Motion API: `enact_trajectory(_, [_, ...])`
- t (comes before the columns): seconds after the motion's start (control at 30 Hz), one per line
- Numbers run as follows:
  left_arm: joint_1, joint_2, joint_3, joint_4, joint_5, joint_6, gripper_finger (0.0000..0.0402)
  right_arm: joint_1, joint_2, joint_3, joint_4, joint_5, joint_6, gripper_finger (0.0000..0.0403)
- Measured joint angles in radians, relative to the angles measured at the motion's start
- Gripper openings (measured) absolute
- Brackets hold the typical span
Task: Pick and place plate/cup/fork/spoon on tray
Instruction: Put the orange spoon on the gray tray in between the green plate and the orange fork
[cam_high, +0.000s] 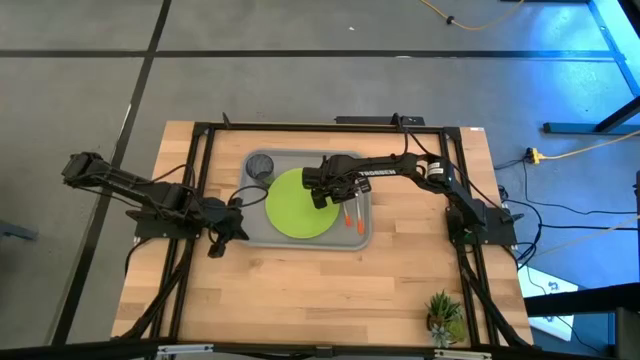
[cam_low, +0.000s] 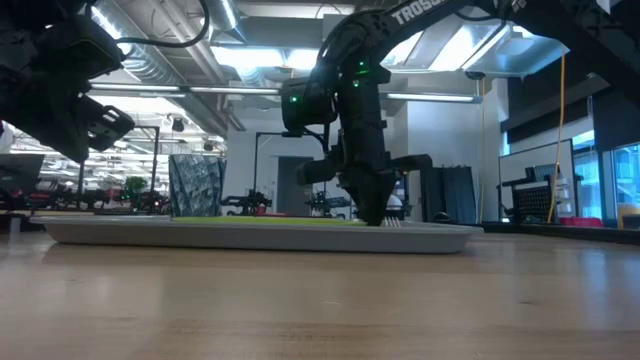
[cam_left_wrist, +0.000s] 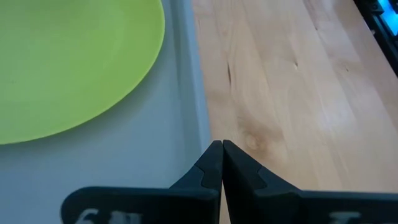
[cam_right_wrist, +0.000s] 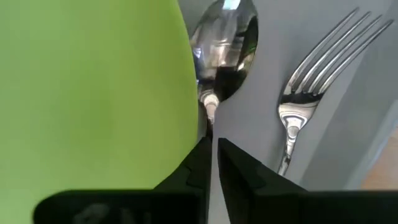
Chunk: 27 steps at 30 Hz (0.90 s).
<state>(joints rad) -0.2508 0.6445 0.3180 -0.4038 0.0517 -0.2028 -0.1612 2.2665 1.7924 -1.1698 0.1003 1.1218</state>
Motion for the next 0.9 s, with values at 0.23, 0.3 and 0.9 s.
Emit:
enact_trajectory(0.23, [0.000, 0.000, 0.000, 0.000, -0.004, -0.003, 0.0000, 0.000, 0.000, 0.010, -0.022, -0.006, 0.000, 0.0038])
enact_trajectory(0.3, [0.000, 0.000, 0.000, 0.000, -0.004, -0.003, 0.0000, 0.000, -0.001, 0.035, -0.053, -0.003, -0.001, 0.0039])
enact_trajectory(0.9, [0.000, 0.000, 0.000, 0.000, -0.026, -0.058, 0.0000, -0.083, -0.006, 0.148, 0.111, 0.159, -0.266, 0.0005])
